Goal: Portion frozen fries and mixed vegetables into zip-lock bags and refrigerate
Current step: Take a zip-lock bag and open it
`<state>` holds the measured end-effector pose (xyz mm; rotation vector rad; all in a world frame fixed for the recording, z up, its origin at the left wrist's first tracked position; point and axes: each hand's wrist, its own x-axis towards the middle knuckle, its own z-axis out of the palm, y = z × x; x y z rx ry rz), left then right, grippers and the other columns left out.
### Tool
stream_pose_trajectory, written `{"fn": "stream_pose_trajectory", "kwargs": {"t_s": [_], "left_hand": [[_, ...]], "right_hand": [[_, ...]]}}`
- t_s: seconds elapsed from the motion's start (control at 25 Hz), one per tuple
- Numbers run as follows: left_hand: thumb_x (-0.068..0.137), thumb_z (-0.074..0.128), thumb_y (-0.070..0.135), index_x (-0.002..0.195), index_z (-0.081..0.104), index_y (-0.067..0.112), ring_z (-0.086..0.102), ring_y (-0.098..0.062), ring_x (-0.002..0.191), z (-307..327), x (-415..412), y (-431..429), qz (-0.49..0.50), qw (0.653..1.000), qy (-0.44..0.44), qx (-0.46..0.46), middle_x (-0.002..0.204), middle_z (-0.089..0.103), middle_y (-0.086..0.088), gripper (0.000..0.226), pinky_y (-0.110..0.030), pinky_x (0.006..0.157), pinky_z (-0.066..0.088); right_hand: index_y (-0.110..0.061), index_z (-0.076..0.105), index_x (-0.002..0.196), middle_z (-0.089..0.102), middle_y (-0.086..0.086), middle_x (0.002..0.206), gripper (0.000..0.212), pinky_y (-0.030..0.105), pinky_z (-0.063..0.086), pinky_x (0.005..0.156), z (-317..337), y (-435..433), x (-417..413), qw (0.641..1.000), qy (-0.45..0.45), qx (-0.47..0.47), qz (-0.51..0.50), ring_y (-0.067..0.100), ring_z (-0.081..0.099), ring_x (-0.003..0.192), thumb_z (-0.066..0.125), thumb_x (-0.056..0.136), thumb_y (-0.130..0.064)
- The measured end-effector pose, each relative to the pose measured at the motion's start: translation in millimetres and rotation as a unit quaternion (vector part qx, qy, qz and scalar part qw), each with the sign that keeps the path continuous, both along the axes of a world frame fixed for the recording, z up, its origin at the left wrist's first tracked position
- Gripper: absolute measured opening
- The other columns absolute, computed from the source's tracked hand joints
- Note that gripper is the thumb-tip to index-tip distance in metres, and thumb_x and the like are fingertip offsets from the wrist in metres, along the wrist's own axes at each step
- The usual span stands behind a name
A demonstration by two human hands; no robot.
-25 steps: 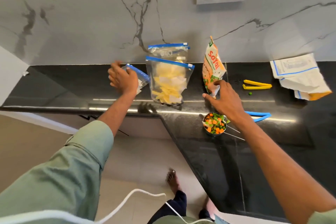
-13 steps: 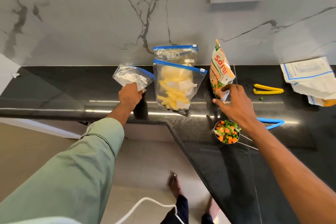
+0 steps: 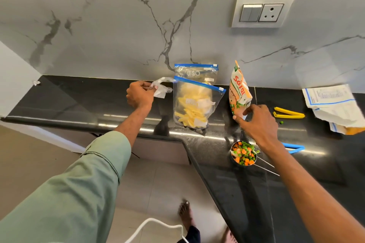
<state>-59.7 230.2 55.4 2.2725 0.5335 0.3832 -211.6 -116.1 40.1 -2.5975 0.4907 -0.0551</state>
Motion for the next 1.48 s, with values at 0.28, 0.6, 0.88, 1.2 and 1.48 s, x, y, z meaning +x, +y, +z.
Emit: {"fn": "stream_pose_trajectory", "kwargs": {"t_s": [0.28,0.6,0.88,1.2,1.48], "left_hand": [[0.087,0.078,0.045,0.077,0.074,0.018,0.071,-0.011,0.06,18.0,1.3,24.7,0.063,0.974,-0.087,-0.198,0.071,0.071,0.004,0.029,-0.04,0.063,0.065],[0.09,0.078,0.025,0.076,0.075,0.029,0.071,-0.005,0.064,38.0,0.1,22.4,-0.007,0.964,-0.125,-0.233,0.072,0.076,0.009,0.015,-0.043,0.071,0.065],[0.067,0.097,0.021,0.082,0.077,0.011,0.07,-0.008,0.067,49.9,-1.6,25.3,-0.005,0.93,-0.174,-0.324,0.075,0.077,-0.001,0.027,-0.028,0.071,0.062],[0.079,0.088,0.031,0.082,0.077,0.006,0.06,-0.01,0.064,61.6,3.6,23.6,-0.073,0.915,-0.185,-0.351,0.067,0.068,0.001,0.028,-0.024,0.065,0.052],[0.097,0.07,0.034,0.068,0.067,0.021,0.043,-0.004,0.059,53.3,8.7,46.5,-0.041,0.931,-0.202,-0.302,0.06,0.051,0.009,0.032,-0.026,0.06,0.039]], "right_hand": [[-0.015,0.065,0.123,0.059,0.011,0.126,0.056,0.033,0.048,0.065,7.5,8.5,-3.8,0.994,-0.101,-0.045,-0.014,0.029,0.065,0.103,0.08,0.084,-0.052],[-0.014,0.061,0.121,0.054,0.014,0.127,0.046,0.038,0.038,0.088,33.0,58.2,14.9,0.963,-0.266,-0.05,0.005,0.031,0.055,0.113,0.076,0.09,-0.045],[-0.02,0.054,0.124,0.058,0.005,0.126,0.046,0.033,0.052,0.082,45.9,111.8,32.0,0.934,-0.309,0.116,0.134,0.018,0.062,0.107,0.078,0.092,-0.041],[-0.025,0.043,0.147,0.05,0.004,0.145,0.084,0.04,0.057,0.095,63.3,182.7,93.6,0.945,-0.202,0.185,0.18,0.021,0.061,0.116,0.076,0.082,-0.067],[-0.015,0.045,0.145,0.043,0.011,0.145,0.073,0.039,0.053,0.092,37.4,182.6,104.1,0.953,-0.183,0.119,0.208,0.03,0.058,0.119,0.083,0.083,-0.024]]}}
